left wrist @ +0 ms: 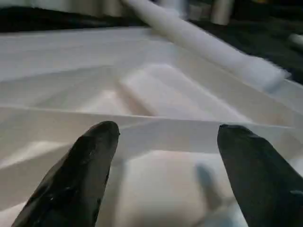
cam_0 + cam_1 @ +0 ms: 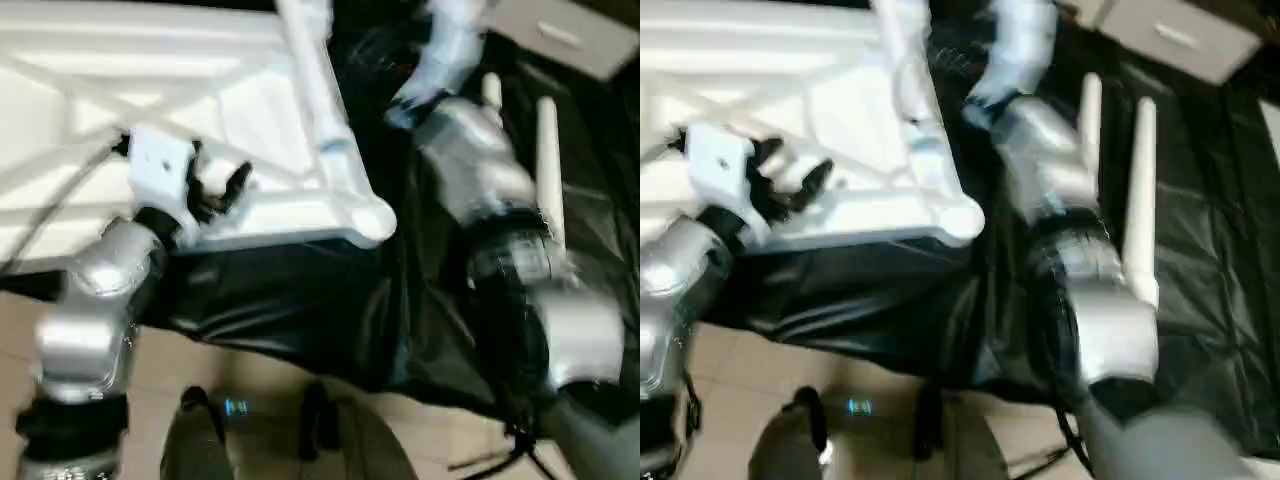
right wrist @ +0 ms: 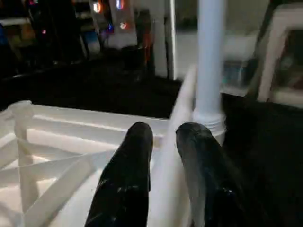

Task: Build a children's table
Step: Pick table leg

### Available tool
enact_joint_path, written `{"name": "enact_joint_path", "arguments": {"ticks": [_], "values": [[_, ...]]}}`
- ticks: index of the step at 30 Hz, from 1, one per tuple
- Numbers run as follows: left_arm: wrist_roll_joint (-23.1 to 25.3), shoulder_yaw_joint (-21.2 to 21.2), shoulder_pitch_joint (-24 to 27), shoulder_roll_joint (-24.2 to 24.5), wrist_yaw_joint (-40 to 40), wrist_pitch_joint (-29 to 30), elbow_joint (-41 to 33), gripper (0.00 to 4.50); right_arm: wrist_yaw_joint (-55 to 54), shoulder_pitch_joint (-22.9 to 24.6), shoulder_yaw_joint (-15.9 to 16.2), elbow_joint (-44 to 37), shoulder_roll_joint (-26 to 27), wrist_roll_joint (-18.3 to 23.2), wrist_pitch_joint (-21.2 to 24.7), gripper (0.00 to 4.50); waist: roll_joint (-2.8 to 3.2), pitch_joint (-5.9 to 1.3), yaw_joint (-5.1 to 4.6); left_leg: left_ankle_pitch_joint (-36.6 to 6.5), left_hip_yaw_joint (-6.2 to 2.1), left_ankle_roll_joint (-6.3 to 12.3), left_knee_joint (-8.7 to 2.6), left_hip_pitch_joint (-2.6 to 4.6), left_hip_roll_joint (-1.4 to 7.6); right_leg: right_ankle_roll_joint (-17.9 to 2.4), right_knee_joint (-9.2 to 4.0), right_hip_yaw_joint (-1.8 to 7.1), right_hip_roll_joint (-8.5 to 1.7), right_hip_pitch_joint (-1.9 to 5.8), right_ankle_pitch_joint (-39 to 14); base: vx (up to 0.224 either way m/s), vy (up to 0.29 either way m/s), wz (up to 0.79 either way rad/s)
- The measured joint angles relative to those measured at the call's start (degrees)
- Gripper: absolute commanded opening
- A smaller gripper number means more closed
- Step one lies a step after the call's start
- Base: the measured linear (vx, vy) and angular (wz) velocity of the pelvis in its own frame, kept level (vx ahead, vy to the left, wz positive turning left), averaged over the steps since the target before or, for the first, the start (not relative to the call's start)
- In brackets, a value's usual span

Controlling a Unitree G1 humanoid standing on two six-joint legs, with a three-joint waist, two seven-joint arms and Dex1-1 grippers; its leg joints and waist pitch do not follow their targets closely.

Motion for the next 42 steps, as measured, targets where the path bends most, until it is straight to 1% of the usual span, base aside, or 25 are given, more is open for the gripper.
{"name": "enact_joint_path", "arguments": {"ticks": [5,8,9,10,11,12,14,15,16,17,18,20,21,24,25,27,28,29,31,33,34,35,36,38,42], "values": [[-0.74,3.09,9.5,-6.01,4.07,-4.6,-4.11,3.76,-5.27,33.12,3.52,-32.03,2.67,-5.68,4.52,1.05,2.5,-3.77,1.02,-0.57,-0.01,-0.33,0.23,0.42,0.03,0.23,-0.17,-0.01,-0.04,0.6,-0.16,0.0,0.0,0.0],[-0.01,3.53,10.51,-6.33,5.62,-6.12,-6.32,3.76,-6.78,39.95,4.7,-37.77,4.31,-6.89,6.65,1.05,4.09,-4.3,0.37,-1.25,-0.41,-0.99,0.14,3.48,0.28,1.43,-1.49,-1.36,0.1,3.63,-0.91,-0.072,-0.013,-0.12],[0.5,3.2,10.47,-6.51,6.1,-6.7,-6.58,3.76,-7.7,40.45,5.09,-40.15,4.82,-6.88,6.85,1.05,6.01,-4.6,-0.15,-1.8,-1.08,-1.2,-0.1,4.02,1.59,1.34,-3.23,-4.86,0.48,6.59,-1.11,-0.115,0.022,-0.1],[1.0,2.0,8.85,-6.16,6.3,-7.13,-6.07,3.76,-8.72,41.99,5.18,-43.01,5.58,-6.78,6.57,1.05,7.37,-5.07,0.57,-2.12,-2.4,-1.38,0.03,3.67,1.44,0.91,-0.43,-7.42,-0.58,7.48,-5.0,-0.115,0.022,-0.1],[1.11,0.68,6.78,-6.18,6.29,-7.86,-6.07,3.76,-9.79,42.88,4.97,-44.4,5.95,-6.67,6.34,1.05,6.59,-5.76,1.66,-2.2,-2.6,-1.27,0.65,3.23,1.12,0.86,3.99,-5.86,-0.79,9.16,-8.86,-0.049,-0.033,0.34],[1.37,-0.2,4.99,-6.53,6.28,-8.94,-6.37,3.76,-10.79,42.41,5.1,-44.48,6.13,-6.66,6.27,1.05,4.43,-7.37,2.88,-2.46,-2.25,-0.74,4.2,1.28,0.88,2.93,8.95,-1.83,-0.37,11.92,-16.82,0.073,-0.156,0.77],[1.89,-1.04,7.28,-6.8,6.15,-9.91,-5.67,3.76,-11.83,42.37,6.48,-43.79,6.07,-6.65,6.56,1.05,6.2,-8.17,4.09,-5.66,-4.66,3.8,13.47,-1.3,0.34,2.87,9.95,-1.98,0.25,13.32,-19.23,0.113,-0.102,0.73],[2.3,-1.04,8.29,-6.68,6.11,-9.78,-4.29,3.76,-12.33,43.57,6.98,-43.66,6.43,-6.71,7.0,1.05,7.21,-8.36,5.02,-6.49,-6.45,5.14,17.49,-1.64,-2.18,2.92,8.0,-2.42,0.21,14.71,-19.21,0.119,0.074,0.73],[2.46,-1.01,8.19,-6.71,6.09,-9.79,-3.84,3.76,-12.72,44.23,7.22,-43.81,6.44,-6.73,7.67,1.05,7.67,-8.65,5.33,-7.12,-6.07,6.02,16.42,-0.86,-3.29,3.03,5.89,-3.05,0.22,16.03,-19.09,0.119,0.074,0.73],[2.52,-0.99,7.78,-6.79,6.06,-9.85,-3.86,3.76,-13.15,44.23,7.07,-44.13,6.71,-6.77,8.71,1.05,8.4,-9.09,5.57,-7.98,-5.72,7.27,13.08,0.44,-3.58,3.4,3.48,-4.22,0.51,17.32,-18.63,0.125,0.076,1.03],[2.56,-0.63,6.77,-6.64,6.1,-9.85,-3.91,3.76,-13.71,43.21,6.91,-44.51,7.25,-6.66,9.85,1.05,8.79,-9.33,5.5,-10.19,-5.71,3.45,8.63,3.02,-3.48,3.26,1.46,-4.89,1.38,18.57,-18.04,0.175,0.082,0.72],[2.7,1.32,7.07,-6.05,6.55,-9.75,-3.43,3.76,-13.98,40.72,8.72,-45.09,8.78,-6.12,10.91,1.05,8.46,-9.58,5.47,-10.89,-6.52,3.9,7.47,4.73,-4.86,2.27,7.69,-3.18,2.6,15.35,-18.58,0.184,0.092,0.4],[2.66,1.27,6.95,-6.03,6.71,-9.82,-3.49,3.76,-14.01,40.74,9.24,-46.33,8.74,-5.8,10.95,1.05,7.96,-10.09,5.07,-11.43,-7.02,4.12,6.65,5.93,-5.66,3.09,10.56,-3.05,3.17,11.75,-18.15,0.199,0.106,-0.09],[2.63,0.35,6.83,-6.04,6.59,-9.96,-3.51,3.76,-15.75,41.26,8.26,-46.78,7.9,-5.01,11.13,1.05,5.18,-11.51,2.7,-12.4,-5.7,4.29,4.78,8.41,-7.68,3.49,9.77,-2.81,3.41,2.74,-14.43,0.219,0.069,0.0],[2.64,0.05,6.85,-6.01,6.49,-9.98,-3.52,3.76,-16.74,41.25,7.17,-46.8,7.77,-4.68,11.26,1.05,3.4,-11.84,1.83,-13.3,-4.46,4.56,3.86,10.11,-8.62,1.93,6.64,-2.38,3.2,0.81,-11.11,0.246,0.027,0.04],[2.44,-0.75,6.97,-6.37,5.84,-9.97,-3.51,3.76,-17.93,41.32,5.62,-46.89,7.29,-4.2,11.39,1.05,0.53,-11.77,0.47,-14.77,-1.16,4.07,2.14,14.12,-9.97,-1.65,0.15,-0.95,1.7,1.19,-4.86,0.302,-0.044,0.13],[2.21,-1.26,6.55,-6.98,5.56,-9.93,-3.39,3.76,-18.12,41.52,4.99,-47.13,6.9,-4.17,11.41,1.05,-0.45,-12.06,0.29,-15.5,-0.76,4.29,3.16,15.11,-10.11,-2.3,0.01,0.45,1.84,2.32,-1.69,0.339,-0.068,0.22],[1.83,-2.37,6.22,-7.87,5.2,-9.95,-3.37,3.76,-18.67,41.55,3.91,-47.09,6.44,-4.24,11.54,1.05,0.49,-11.52,0.67,-16.29,-1.68,5.21,6.02,14.91,-9.99,-2.21,0.49,1.49,2.72,3.19,-0.54,0.336,-0.074,0.35],[1.32,-2.93,6.59,-8.12,4.58,-9.94,-3.29,3.76,-19.41,41.67,3.09,-46.55,6.31,-4.37,12.17,1.05,1.41,-11.35,1.99,-15.81,-4.85,4.32,11.25,12.19,-10.13,-2.55,0.88,2.96,4.07,4.93,-2.47,0.269,-0.027,0.22],[0.25,-3.09,6.53,-8.62,3.84,-9.92,-3.15,3.76,-21.68,40.44,3.22,-46.26,4.93,-5.36,14.79,1.05,1.78,-11.47,3.63,-13.82,-6.89,1.0,12.58,7.53,-9.54,-2.54,0.74,3.48,4.68,6.56,-3.83,0.233,0.015,0.21],[-0.2,-3.28,6.64,-8.66,3.25,-9.86,-3.1,3.76,-22.68,39.28,3.02,-45.91,4.1,-5.84,16.04,1.05,2.37,-11.41,4.23,-12.49,-7.69,-0.95,12.23,5.3,-8.62,-2.43,0.55,3.27,5.06,7.37,-4.28,0.21,0.035,0.24],[-0.47,-3.59,6.65,-8.46,2.54,-9.84,-3.1,3.76,-23.41,38.09,2.73,-45.83,3.38,-6.23,16.92,1.05,3.42,-11.43,5.02,-10.86,-8.26,-2.87,9.98,3.48,-6.95,-2.17,0.53,2.6,5.71,7.86,-4.69,0.156,0.075,0.16],[-0.81,-4.16,6.85,-7.76,1.46,-9.83,-3.08,3.76,-23.97,36.39,2.67,-45.65,2.54,-6.55,18.38,1.05,5.1,-11.77,5.24,-5.41,-8.45,-0.19,5.37,2.06,-4.17,-1.29,1.61,1.02,6.62,7.82,-5.61,0.059,0.057,0.13],[-1.16,-4.29,7.86,-5.79,-0.46,-9.39,-2.4,3.76,-23.31,35.14,4.25,-44.99,1.61,-6.73,21.81,1.3,4.33,-12.12,4.96,-5.36,-8.31,0.8,6.18,1.5,-4.44,-0.25,4.31,1.2,5.43,6.23,-6.29,0.064,0.055,0.15],[-2.42,-6.21,9.66,-4.59,-4.33,-8.46,-2.53,3.76,-22.7,33.78,4.1,-43.74,-1.56,-6.11,27.65,1.55,3.46,-12.24,4.81,-4.65,-6.69,0.96,4.24,1.6,-4.99,2.17,1.46,1.85,3.12,5.93,-4.82,0.05,0.037,0.09]]}}
